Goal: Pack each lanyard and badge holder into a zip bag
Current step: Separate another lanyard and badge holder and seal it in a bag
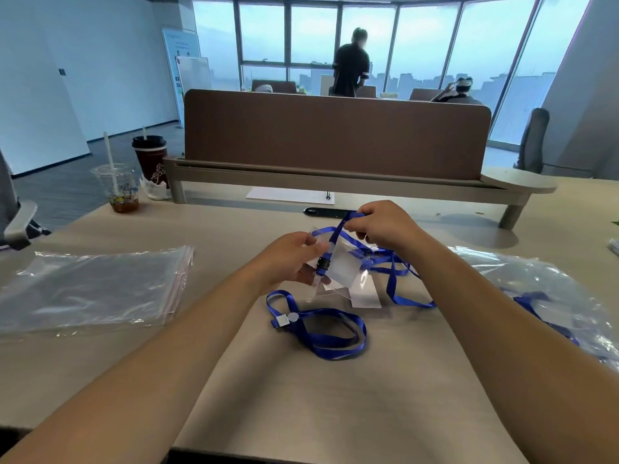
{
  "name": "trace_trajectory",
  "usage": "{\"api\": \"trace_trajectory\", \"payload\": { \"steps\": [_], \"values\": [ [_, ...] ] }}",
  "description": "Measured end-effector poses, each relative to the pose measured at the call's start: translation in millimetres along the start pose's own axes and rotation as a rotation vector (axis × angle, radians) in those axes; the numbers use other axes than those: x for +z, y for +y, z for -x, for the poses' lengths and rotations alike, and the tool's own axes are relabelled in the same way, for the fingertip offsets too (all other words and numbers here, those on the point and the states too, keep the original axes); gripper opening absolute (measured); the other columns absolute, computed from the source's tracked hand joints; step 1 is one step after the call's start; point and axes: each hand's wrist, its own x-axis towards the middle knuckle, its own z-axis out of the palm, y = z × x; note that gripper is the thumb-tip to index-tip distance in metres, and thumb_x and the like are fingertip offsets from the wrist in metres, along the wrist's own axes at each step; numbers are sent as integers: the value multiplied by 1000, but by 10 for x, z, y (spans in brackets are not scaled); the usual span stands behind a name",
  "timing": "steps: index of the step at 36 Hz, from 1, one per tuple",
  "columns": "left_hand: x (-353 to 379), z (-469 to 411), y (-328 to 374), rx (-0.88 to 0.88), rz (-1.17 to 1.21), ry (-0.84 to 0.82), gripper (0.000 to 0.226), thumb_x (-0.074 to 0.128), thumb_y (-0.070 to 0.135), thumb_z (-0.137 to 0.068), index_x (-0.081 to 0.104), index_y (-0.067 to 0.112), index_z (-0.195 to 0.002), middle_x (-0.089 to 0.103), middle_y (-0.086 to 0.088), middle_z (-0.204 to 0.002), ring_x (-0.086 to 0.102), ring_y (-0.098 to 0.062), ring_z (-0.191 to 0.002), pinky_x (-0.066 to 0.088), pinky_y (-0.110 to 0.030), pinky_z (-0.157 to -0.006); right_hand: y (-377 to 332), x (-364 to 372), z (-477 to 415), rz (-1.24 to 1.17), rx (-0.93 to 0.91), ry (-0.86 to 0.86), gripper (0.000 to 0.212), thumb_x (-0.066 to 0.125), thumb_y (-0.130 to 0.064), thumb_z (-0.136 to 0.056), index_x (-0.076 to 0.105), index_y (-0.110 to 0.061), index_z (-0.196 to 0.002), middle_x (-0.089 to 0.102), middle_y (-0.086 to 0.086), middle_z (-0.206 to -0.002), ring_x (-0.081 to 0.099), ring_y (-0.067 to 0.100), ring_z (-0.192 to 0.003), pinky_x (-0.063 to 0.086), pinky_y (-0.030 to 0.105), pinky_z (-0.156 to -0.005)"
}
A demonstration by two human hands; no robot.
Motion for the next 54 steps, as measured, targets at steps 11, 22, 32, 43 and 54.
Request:
{"api": "trace_trajectory", "payload": {
  "steps": [11, 22, 32, 43, 54],
  "values": [
    [34, -42, 48, 16, -66, 14, 28, 69, 14, -90, 51, 21, -111, 59, 6, -92, 70, -10, -60, 55, -17, -54, 103, -11, -5, -59, 51, -17, 14, 65, -25, -95, 62, -13, -100, 61, 3, -85, 54, 13, -70, 43, 18, -56],
    [-105, -39, 24, 37, 243, 29, 14, 64, 8, -93, 59, 15, -105, 71, -7, -97, 75, -21, -75, 60, -29, -65, 418, -44, 46, -330, 153, -19, 10, 66, -18, -94, 69, -14, -103, 70, 9, -96, 65, 21, -83, 58, 34, -78],
    [-125, -137, 55, 71, 442, 261, 25, 68, 9, -92, 59, 9, -115, 71, -13, -109, 74, -26, -87, 61, -44, -80, 517, 203, 112, -200, 138, -169, 20, 50, -16, -103, 68, -8, -103, 72, 10, -84, 63, 21, -70, 54, 33, -71],
    [-52, -236, -8, 115, 245, 581, 15, 67, 13, -92, 55, 21, -88, 64, -5, -96, 66, -20, -83, 62, -34, -71, 214, 354, 291, 116, -47, -483, 17, 53, -25, -102, 68, -18, -98, 70, 2, -87, 60, 8, -71, 48, 22, -70],
    [-128, -238, -113, 94, -169, 483, 18, 66, 17, -93, 55, 17, -107, 62, -9, -110, 66, -27, -94, 58, -41, -86, 0, 81, 346, 45, -178, -374, 10, 63, -23, -96, 71, -17, -97, 70, 0, -80, 59, 6, -66, 46, 15, -60]
  ]
}}
